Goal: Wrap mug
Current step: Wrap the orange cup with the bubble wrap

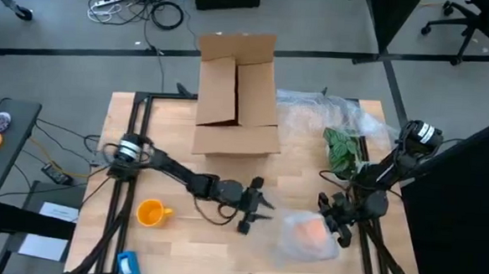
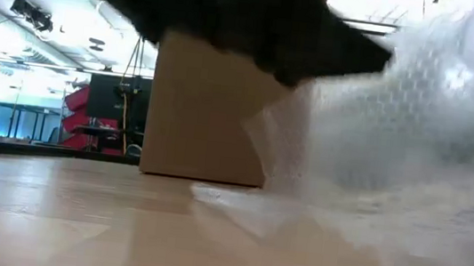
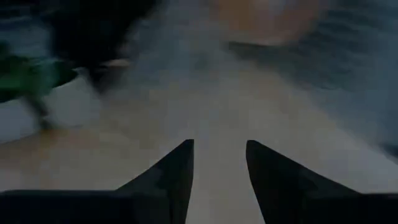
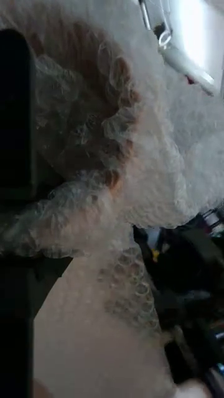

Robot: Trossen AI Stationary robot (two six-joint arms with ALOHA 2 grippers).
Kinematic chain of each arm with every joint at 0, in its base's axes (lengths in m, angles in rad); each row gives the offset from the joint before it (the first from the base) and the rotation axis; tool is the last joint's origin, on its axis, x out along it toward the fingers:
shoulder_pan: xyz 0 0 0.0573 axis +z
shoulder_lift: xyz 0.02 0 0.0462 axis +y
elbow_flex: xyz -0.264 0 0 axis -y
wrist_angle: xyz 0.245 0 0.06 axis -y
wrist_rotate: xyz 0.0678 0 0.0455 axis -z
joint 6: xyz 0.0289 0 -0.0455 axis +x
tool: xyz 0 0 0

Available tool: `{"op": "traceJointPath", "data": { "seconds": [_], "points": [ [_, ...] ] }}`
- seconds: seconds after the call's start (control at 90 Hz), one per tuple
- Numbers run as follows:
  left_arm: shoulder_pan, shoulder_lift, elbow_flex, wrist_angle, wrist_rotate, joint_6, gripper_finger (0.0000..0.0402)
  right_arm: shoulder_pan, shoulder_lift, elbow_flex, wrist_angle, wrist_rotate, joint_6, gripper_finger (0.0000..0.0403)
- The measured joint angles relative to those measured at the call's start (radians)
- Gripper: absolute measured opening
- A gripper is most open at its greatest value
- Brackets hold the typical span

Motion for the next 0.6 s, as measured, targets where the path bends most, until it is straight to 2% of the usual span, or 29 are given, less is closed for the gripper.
{"op": "traceJointPath", "data": {
  "seconds": [0.122,0.244,0.433,0.6],
  "points": [
    [0.072,0.075,0.035,0.029,-0.075,0.006,0.0133,-0.029,0.001,0.000,-0.154,-0.007,0.210,0.0026],
    [0.139,0.146,0.047,0.013,-0.044,-0.061,0.0133,-0.048,0.002,0.000,-0.219,-0.005,0.328,0.0026],
    [0.171,0.197,0.047,0.036,-0.044,-0.089,0.0133,-0.057,0.001,0.000,-0.217,-0.004,0.335,0.0026],
    [0.175,0.190,0.047,0.083,-0.079,-0.084,0.0133,-0.060,0.001,0.009,-0.095,0.015,0.194,0.0026]
  ]
}}
